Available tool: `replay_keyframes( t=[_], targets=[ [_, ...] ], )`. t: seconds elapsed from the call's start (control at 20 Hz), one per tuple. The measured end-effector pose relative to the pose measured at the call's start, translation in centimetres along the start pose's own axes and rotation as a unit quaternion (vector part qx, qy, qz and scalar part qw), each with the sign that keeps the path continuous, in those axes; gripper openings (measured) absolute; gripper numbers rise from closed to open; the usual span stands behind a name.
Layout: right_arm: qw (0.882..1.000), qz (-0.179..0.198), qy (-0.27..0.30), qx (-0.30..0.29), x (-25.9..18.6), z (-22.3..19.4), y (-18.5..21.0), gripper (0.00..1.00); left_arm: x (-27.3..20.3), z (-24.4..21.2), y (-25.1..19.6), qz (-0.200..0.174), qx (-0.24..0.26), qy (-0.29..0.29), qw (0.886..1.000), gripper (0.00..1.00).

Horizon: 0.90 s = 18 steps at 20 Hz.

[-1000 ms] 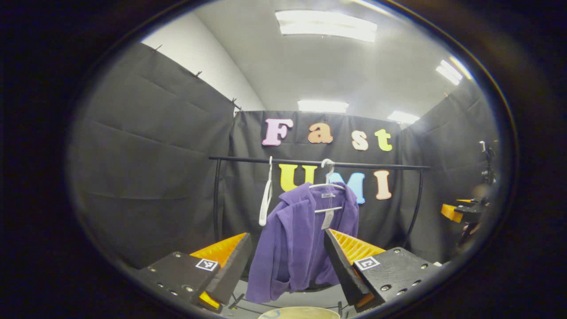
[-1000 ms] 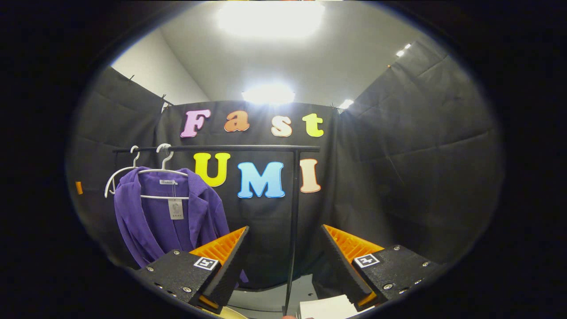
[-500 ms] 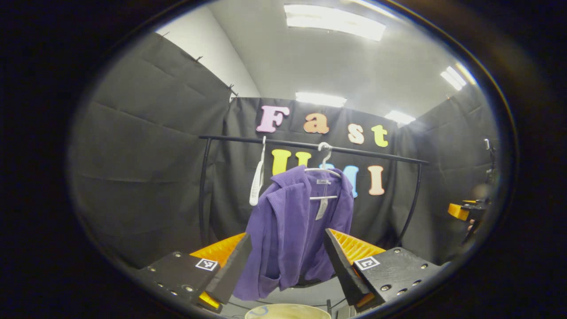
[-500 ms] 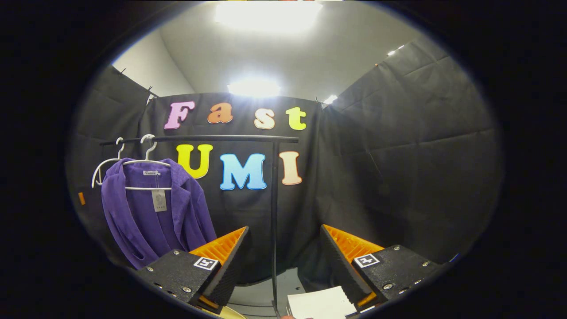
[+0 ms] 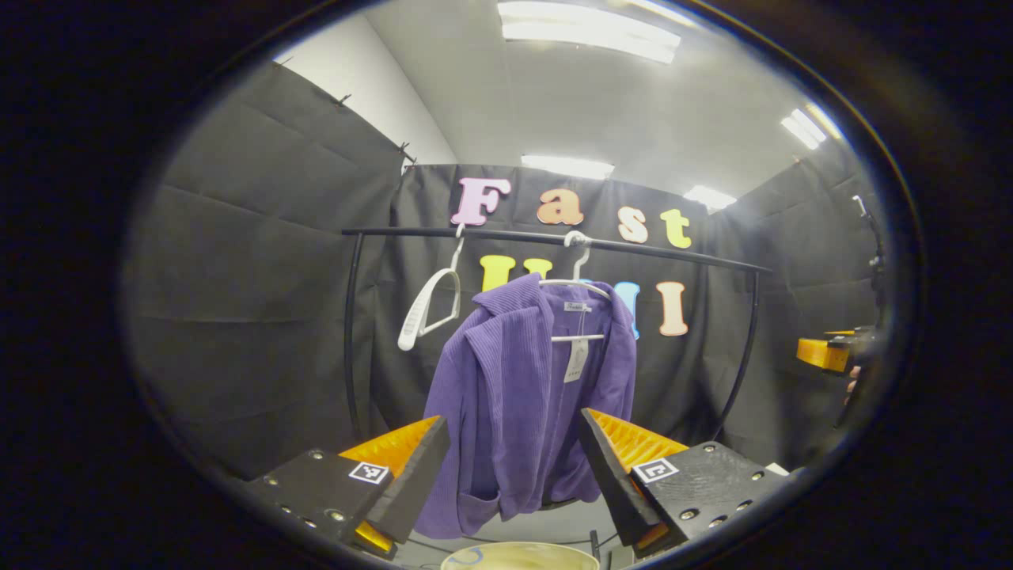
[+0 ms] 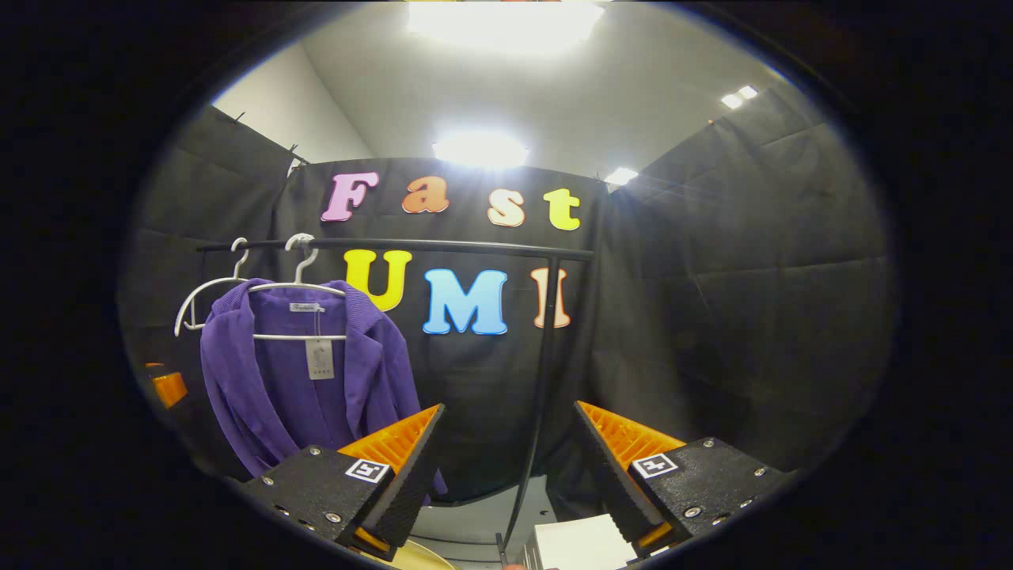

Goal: Grasp the clothes on the hanger with both hands and then place them into the laundry hamper below.

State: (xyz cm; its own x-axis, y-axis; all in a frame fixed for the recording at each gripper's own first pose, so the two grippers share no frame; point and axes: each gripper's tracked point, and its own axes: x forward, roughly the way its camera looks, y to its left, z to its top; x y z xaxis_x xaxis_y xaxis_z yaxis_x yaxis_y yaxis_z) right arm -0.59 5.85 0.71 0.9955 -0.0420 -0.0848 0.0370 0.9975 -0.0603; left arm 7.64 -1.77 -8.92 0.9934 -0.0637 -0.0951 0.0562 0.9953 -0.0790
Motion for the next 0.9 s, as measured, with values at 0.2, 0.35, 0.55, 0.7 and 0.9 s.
replay_keyframes(
  t=[0.2,0.35,0.55,0.7,0.9],
  targets=[
    [0.998,0.055,-0.004,0.009,2.3,2.5,4.9,0.93,1.3,1.3,0.1,0.000,-0.025,-0.002,1.000,0.94],
    [0.996,0.090,-0.004,0.014,4.6,3.6,7.8,0.97,3.3,2.1,0.2,0.010,-0.036,0.003,0.999,0.90],
    [0.991,0.134,-0.002,0.023,9.2,3.9,11.8,0.96,6.2,3.5,-1.2,0.016,-0.071,0.010,0.997,0.99],
    [0.984,0.171,0.024,0.046,12.8,2.7,14.9,0.97,8.7,4.1,-1.9,0.036,-0.085,0.011,0.996,0.95],
    [0.971,0.222,0.057,0.059,16.6,0.0,18.1,0.97,11.7,3.1,-2.4,0.083,-0.078,0.017,0.993,0.95]
  ],
)
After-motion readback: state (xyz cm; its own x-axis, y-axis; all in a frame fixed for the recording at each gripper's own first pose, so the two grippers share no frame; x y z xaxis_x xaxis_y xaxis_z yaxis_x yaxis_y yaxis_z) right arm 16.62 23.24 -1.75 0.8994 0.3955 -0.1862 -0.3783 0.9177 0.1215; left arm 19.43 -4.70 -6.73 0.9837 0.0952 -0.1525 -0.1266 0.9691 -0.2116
